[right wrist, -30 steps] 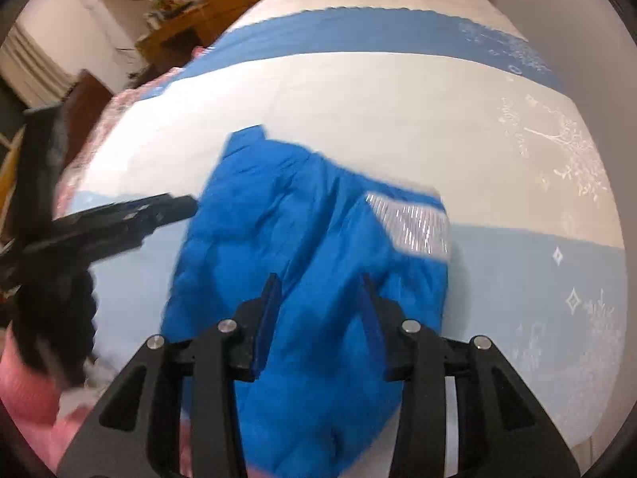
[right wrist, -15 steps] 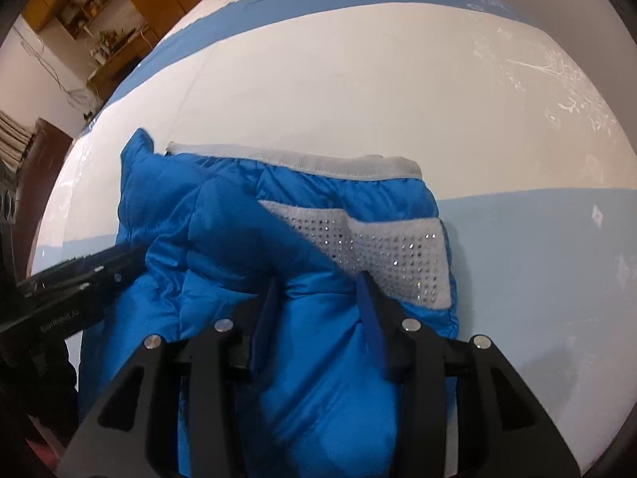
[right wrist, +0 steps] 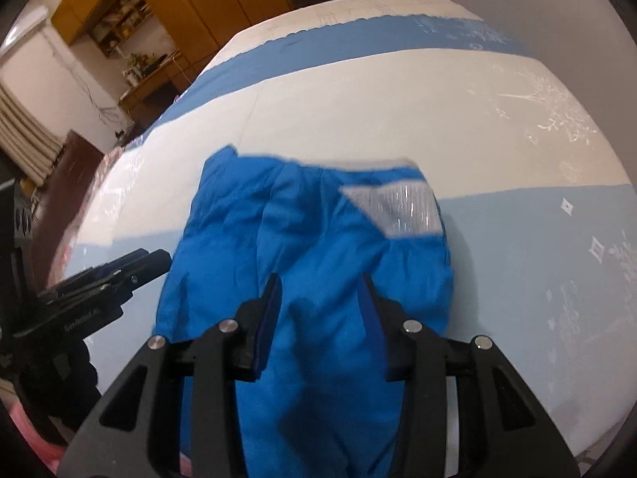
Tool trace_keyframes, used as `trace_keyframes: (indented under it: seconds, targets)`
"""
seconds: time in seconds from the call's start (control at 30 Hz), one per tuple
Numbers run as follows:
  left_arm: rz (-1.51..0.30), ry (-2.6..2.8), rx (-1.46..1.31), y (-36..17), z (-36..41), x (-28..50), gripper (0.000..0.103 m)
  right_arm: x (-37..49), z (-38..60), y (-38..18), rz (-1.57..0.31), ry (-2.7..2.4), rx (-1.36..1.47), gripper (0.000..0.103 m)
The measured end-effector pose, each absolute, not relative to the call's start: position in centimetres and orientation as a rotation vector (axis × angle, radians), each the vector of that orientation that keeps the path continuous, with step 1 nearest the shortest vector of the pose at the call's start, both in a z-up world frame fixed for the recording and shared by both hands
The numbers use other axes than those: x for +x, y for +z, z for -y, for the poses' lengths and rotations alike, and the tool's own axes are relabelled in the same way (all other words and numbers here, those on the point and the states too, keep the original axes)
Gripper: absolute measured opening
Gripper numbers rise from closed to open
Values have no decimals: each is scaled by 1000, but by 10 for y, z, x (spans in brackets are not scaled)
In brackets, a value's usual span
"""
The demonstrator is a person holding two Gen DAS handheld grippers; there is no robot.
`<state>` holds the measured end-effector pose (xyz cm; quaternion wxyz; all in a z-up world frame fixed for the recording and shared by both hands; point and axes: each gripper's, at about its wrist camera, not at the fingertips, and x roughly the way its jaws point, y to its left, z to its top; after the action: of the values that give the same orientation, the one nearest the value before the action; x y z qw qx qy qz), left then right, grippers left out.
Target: Fold large clothes
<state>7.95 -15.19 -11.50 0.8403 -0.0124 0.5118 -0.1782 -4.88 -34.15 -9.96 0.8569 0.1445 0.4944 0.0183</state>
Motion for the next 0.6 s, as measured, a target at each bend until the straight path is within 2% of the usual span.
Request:
trace_keyframes:
  seconds: [0.2,0.6]
  targets:
    - [-1135,-382,-9,-157,156,74,52,-55,345,-135,-1063,48,356,37]
    - [-1124,-346,25,-172,166,77,53,-53,334,-152,-1048,-30,282,36]
